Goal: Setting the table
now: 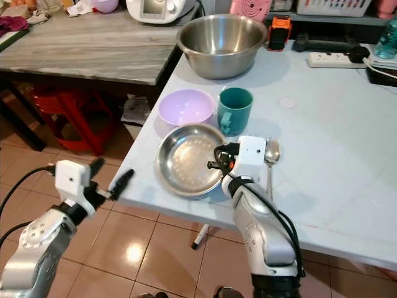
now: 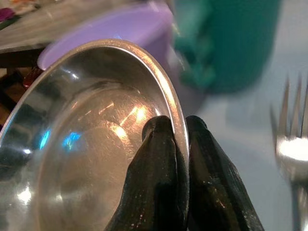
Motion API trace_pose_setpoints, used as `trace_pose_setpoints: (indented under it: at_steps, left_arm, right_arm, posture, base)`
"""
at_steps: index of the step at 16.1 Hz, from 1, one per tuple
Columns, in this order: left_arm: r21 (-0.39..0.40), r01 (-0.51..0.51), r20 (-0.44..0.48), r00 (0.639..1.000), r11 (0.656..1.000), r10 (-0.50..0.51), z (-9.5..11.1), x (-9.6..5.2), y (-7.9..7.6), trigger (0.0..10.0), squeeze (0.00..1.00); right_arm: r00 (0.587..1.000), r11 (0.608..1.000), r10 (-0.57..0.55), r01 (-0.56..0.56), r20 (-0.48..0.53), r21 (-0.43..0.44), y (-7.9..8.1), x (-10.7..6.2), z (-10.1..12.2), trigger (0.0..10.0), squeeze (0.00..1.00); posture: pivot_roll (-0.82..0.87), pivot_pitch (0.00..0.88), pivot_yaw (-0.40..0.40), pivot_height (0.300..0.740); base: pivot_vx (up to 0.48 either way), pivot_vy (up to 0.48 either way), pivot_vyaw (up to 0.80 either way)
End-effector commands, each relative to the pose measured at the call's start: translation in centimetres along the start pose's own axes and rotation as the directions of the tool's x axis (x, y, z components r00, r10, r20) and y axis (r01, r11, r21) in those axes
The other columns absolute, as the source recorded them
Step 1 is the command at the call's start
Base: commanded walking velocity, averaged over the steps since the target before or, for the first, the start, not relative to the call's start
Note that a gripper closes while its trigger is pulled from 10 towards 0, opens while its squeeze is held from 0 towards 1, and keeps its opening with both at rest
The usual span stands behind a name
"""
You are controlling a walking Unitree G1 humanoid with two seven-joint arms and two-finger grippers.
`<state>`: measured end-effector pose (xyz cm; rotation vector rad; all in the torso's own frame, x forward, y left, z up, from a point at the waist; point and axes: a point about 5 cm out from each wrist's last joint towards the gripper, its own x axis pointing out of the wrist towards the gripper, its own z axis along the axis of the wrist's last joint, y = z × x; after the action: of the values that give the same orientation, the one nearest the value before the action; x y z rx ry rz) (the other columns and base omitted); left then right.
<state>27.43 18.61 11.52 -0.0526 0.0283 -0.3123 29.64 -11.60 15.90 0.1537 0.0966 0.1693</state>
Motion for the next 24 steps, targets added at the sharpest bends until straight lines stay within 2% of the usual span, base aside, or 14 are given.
trace_pose_setpoints:
  at_steps: [1, 2, 4, 5, 6, 7, 10, 20, 24]
  left_arm:
    - [-0.025, -0.085, 0.014, 0.996, 0.996, 0.085, 0.0, 0.0, 1.1, 10.0, 0.0]
    - [-0.028, -0.095, 0.016, 0.995, 0.995, 0.095, 0.0, 0.1, 1.2, 10.0, 0.0]
    - [-0.06, -0.129, 0.027, 0.991, 0.99, 0.131, 0.0, 0.6, 1.1, 10.0, 0.0]
    - [-0.065, -0.131, 0.032, 0.991, 0.989, 0.134, -0.1, 1.0, 0.9, 10.0, 0.0]
    - [-0.066, -0.131, 0.034, 0.99, 0.989, 0.134, -0.1, 1.1, 0.8, 10.0, 0.0]
    - [-0.072, -0.128, 0.037, 0.991, 0.989, 0.131, -0.1, 1.3, 0.6, 10.0, 0.0]
    - [-0.086, -0.109, 0.058, 0.992, 0.99, 0.114, 0.1, 1.7, 0.1, 10.0, 0.0]
    - [-0.093, -0.106, 0.086, 0.99, 0.99, 0.114, 0.7, 2.4, 0.1, 10.0, 0.0]
    - [-0.079, -0.109, 0.097, 0.988, 0.991, 0.116, 0.8, 2.6, 0.1, 10.0, 0.0]
  right_arm:
    - [0.999, 0.999, -0.026, 0.025, -0.024, -0.032, -0.5, -0.4, -1.0, 10.0, 0.0]
    - [1.0, 0.999, -0.021, 0.021, -0.02, -0.03, -0.5, -0.4, -1.0, 10.0, 0.0]
    - [0.999, 0.992, -0.032, 0.035, 0.034, -0.122, -0.6, -0.5, -0.7, 10.0, 0.0]
    - [1.0, 0.998, -0.018, 0.019, 0.01, -0.063, -0.7, -0.7, -0.9, 10.0, 0.0]
    - [1.0, 0.999, -0.011, 0.012, 0.01, -0.044, -0.8, -0.8, -0.9, 10.0, 0.0]
    - [0.997, 0.997, -0.056, 0.059, 0.047, -0.056, -1.2, -1.0, -0.6, 10.0, 0.0]
    - [0.997, 0.999, -0.041, 0.039, 0.06, 0.022, -1.1, -1.0, -0.3, 10.0, 0.0]
    - [0.993, 0.999, -0.025, 0.02, 0.113, 0.05, -0.7, -1.1, 0.2, 10.0, 0.0]
    - [0.991, 0.998, -0.019, 0.012, 0.13, 0.057, -0.5, -1.1, 0.3, 10.0, 0.0]
  posture:
    - [-0.12, 0.124, 0.077, 0.74]
    - [-0.12, 0.123, 0.075, 0.74]
    - [-0.13, 0.118, 0.071, 0.74]
    - [-0.13, 0.112, 0.068, 0.74]
    - [-0.13, 0.112, 0.068, 0.74]
    - [-0.13, 0.11, 0.068, 0.74]
    - [-0.13, 0.105, 0.07, 0.74]
    - [-0.13, 0.11, 0.086, 0.74]
    - [-0.13, 0.109, 0.085, 0.74]
  base:
    - [0.0, 0.0, 0.0]
    - [0.0, 0.0, 0.0]
    - [0.0, 0.0, 0.0]
    - [0.0, 0.0, 0.0]
    - [0.0, 0.0, 0.0]
    - [0.0, 0.0, 0.0]
    - [0.0, 0.0, 0.0]
    - [0.0, 0.347, -0.78]
    - [0.0, 0.4, -0.11]
